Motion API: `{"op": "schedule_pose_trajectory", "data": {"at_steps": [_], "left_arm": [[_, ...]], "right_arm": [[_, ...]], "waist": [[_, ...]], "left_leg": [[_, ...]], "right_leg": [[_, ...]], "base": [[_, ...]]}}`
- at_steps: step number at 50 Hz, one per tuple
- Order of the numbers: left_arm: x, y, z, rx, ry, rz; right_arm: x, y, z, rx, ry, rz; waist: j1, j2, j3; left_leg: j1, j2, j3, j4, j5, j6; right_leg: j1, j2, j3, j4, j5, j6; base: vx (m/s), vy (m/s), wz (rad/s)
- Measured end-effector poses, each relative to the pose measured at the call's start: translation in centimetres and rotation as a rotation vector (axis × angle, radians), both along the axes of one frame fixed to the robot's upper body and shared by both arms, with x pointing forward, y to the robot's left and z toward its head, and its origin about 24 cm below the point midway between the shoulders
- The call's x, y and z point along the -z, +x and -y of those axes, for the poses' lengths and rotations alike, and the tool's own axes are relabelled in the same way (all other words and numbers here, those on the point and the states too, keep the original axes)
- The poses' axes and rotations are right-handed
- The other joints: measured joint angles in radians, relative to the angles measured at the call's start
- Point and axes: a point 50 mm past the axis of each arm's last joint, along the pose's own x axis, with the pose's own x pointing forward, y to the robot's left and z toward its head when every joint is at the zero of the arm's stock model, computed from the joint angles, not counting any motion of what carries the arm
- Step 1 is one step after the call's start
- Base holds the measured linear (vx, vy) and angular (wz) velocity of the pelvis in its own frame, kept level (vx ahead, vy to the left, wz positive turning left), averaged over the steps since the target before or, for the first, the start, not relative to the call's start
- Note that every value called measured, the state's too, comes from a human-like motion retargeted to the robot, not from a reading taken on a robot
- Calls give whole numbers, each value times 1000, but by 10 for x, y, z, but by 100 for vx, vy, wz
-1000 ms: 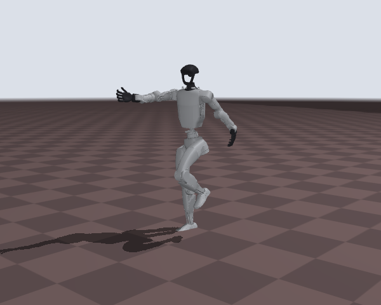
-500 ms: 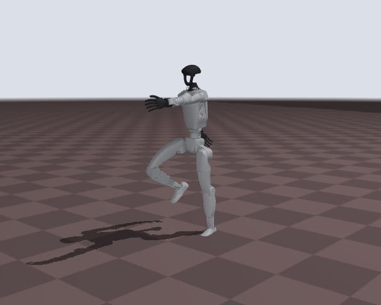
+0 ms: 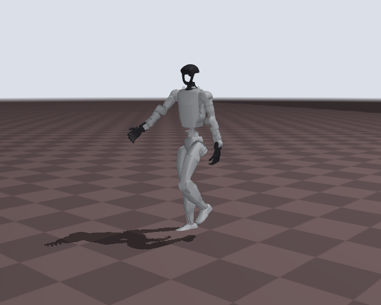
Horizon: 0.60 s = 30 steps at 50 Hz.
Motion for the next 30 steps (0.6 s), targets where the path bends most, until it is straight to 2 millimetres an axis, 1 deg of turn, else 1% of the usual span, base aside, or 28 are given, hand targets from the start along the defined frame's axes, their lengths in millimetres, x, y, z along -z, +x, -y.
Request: {"op": "schedule_pose_trajectory", "data": {"at_steps": [1,2,3,5,7,8,10,12,13,14,15,17,18,19,20,21,22,23,24,25,26,27,28,29,30], "left_arm": [[-5,-39,3,-61,-6,-82],[-13,-76,7,-115,-13,-163],[-23,-110,10,-158,-23,-240],[-48,-165,16,-221,-44,-379],[-74,-206,17,-253,-54,-492],[-85,-221,17,-259,-56,-539],[-100,-239,15,-259,-56,-606],[-99,-237,13,-240,-65,-613],[-94,-231,13,-226,-73,-596],[-85,-220,13,-206,-83,-566],[-74,-206,14,-185,-93,-528],[-48,-165,14,-133,-98,-412],[-35,-137,13,-106,-89,-340],[-22,-106,10,-80,-66,-259],[-11,-72,7,-57,-38,-173],[-3,-29,0,-42,21,-72],[1,18,-6,-39,89,40],[0,69,-13,-55,175,170],[-8,120,-16,-100,235,312],[-21,169,-17,-164,277,456],[-37,213,-13,-180,261,569],[-57,253,-6,-154,234,672],[-79,290,0,-44,200,751],[-108,325,2,36,206,845],[-142,359,2,97,233,949]], "right_arm": [[-45,26,2,35,-18,146],[-90,46,3,69,-29,285],[-133,58,4,100,-35,411],[-205,69,5,153,-29,610],[-251,70,8,190,-13,720],[-266,69,9,201,-7,751],[-282,68,8,205,-1,780],[-281,69,2,186,4,771],[-274,71,-3,171,8,755],[-262,73,-9,153,11,727],[-247,74,-15,134,14,694],[-198,74,-26,91,18,587],[-168,71,-31,69,21,520],[-134,64,-35,48,23,440],[-99,54,-38,27,26,352],[-62,39,-39,5,22,249],[-26,21,-38,-11,20,147],[6,0,-34,-19,16,49],[38,-26,-27,-24,-2,-54],[69,-56,-19,-30,-23,-160],[99,-94,-9,-76,-54,-299],[125,-136,0,-136,-72,-442],[147,-181,7,-217,-70,-590],[162,-228,14,-259,-51,-735],[172,-276,21,-281,-23,-878]], "waist": [[6,11,22],[10,20,41],[8,24,52],[0,17,54],[-5,-4,35],[-7,-13,22],[-12,-23,-3],[-28,-22,-27],[-40,-19,-38],[-52,-14,-49],[-64,-9,-59],[-82,-2,-71],[-85,-2,-67],[-84,-1,-60],[-80,-1,-50],[-69,8,-18],[-61,24,18],[-62,55,62],[-92,88,83],[-137,122,92],[-202,168,99],[-257,205,87],[-293,228,39],[-333,237,20],[-375,240,14]], "left_leg": [[-72,47,-13,165,-62,31],[-143,90,-27,316,-111,60],[-213,123,-43,441,-132,86],[-350,145,-80,623,-138,117],[-450,104,-104,713,-136,124],[-483,78,-112,735,-134,122],[-509,40,-123,746,-125,119],[-489,15,-132,700,-110,115],[-465,1,-136,658,-102,109],[-428,-15,-139,597,-90,100],[-384,-33,-142,528,-76,88],[-237,-76,-136,306,-34,53],[-137,-102,-127,159,-9,33],[-19,-128,-116,-25,24,14],[109,-154,-103,-229,60,-5],[286,-176,-73,-493,96,-18],[469,-195,-41,-759,122,-30],[662,-212,-5,-1027,129,-40],[786,-219,10,-1212,119,-45],[877,-220,14,-1356,102,-46],[922,-194,-2,-1438,114,-87],[938,-172,-16,-1510,132,-122],[897,-157,-22,-1563,162,-141],[867,-145,-41,-1581,171,-152],[843,-135,-68,-1581,171,-158]], "right_leg": [[14,6,-1,0,-1,-14],[25,12,-3,0,-2,-29],[29,16,-8,0,-2,-46],[22,15,-25,0,0,-69],[5,1,-45,0,4,-71],[-3,-6,-53,0,6,-68],[-15,-11,-63,0,8,-65],[-24,-6,-72,0,7,-65],[-27,-3,-76,0,5,-66],[-28,0,-78,0,3,-67],[-29,4,-80,0,1,-69],[-17,4,-73,0,-3,-71],[-2,-1,-65,0,-5,-69],[16,-5,-53,0,-6,-65],[37,-9,-41,0,-7,-60],[76,-6,-25,0,-7,-50],[117,3,-14,3,-8,-40],[163,24,-9,10,-11,-31],[178,51,-20,33,-14,-36],[179,80,-40,64,-17,-49],[132,115,-77,177,-15,-86],[24,137,-105,361,-11,-118],[-207,133,-113,686,-4,-139],[-382,119,-118,938,43,-138],[-529,101,-120,1153,108,-125]], "base": [[0,-7,-7],[0,-8,16],[1,-9,36],[2,-7,58],[6,-2,61],[7,0,49],[7,1,38],[5,0,30],[3,1,22],[0,0,0],[0,0,0],[6,5,-25],[9,6,-52],[12,7,-69],[15,7,-90],[18,9,-98],[21,13,-89],[16,19,-23],[10,25,59],[-1,28,157],[-11,28,192],[-23,24,169],[-26,17,127],[-24,10,108],[-13,7,124]]}}
